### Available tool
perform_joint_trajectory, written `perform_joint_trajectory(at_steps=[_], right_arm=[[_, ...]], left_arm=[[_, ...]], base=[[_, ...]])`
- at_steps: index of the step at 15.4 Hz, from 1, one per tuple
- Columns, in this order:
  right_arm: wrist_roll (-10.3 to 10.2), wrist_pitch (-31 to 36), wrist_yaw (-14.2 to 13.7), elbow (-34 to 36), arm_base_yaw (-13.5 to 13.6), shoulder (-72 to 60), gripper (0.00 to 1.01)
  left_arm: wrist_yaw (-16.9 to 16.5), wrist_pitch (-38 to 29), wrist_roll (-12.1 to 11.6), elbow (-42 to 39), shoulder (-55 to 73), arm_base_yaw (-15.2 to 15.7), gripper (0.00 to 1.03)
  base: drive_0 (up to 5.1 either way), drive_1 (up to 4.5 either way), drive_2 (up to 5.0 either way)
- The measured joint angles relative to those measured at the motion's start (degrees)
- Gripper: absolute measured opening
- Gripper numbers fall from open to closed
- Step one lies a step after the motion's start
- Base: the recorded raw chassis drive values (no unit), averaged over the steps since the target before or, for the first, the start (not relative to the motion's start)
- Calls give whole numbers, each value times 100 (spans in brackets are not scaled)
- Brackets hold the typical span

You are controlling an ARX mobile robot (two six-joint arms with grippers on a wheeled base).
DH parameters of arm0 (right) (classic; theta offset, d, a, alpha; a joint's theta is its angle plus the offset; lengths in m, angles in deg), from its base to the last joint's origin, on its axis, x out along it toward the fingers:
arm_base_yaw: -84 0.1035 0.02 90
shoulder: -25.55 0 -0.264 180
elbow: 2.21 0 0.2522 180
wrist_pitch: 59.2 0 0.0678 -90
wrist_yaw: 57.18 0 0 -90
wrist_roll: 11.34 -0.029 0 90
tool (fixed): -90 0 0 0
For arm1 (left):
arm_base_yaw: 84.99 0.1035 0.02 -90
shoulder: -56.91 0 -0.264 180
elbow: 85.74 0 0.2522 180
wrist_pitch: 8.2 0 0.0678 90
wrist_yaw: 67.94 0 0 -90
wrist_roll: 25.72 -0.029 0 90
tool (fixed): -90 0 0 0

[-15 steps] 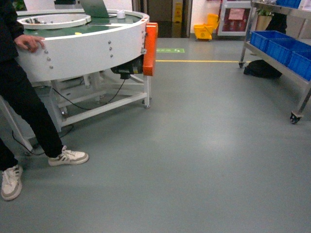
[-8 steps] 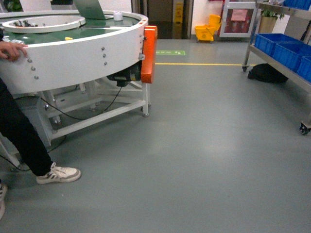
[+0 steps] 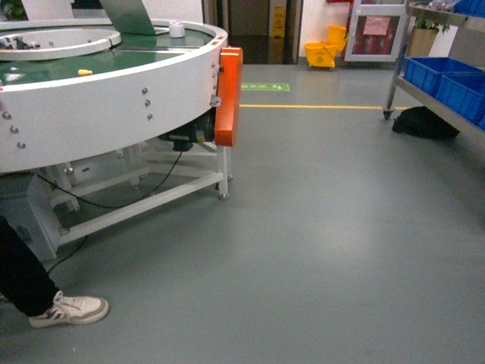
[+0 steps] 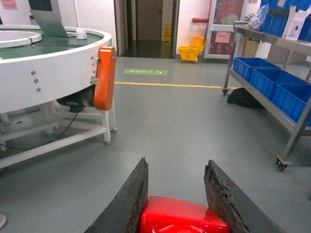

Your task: Pick red block from blue box to shelf

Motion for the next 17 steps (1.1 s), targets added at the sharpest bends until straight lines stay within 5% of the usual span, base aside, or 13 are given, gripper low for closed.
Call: perform_joint_trajectory(at_steps=[9,17], right_arm=[[0,4,2,0,0,9,28],[0,0,4,0,0,-4,28]], left_arm=[[7,-4,0,0,0,0,98],[7,-7,0,0,0,4,98]], base=[[1,414,-413],[-137,-137,-137]])
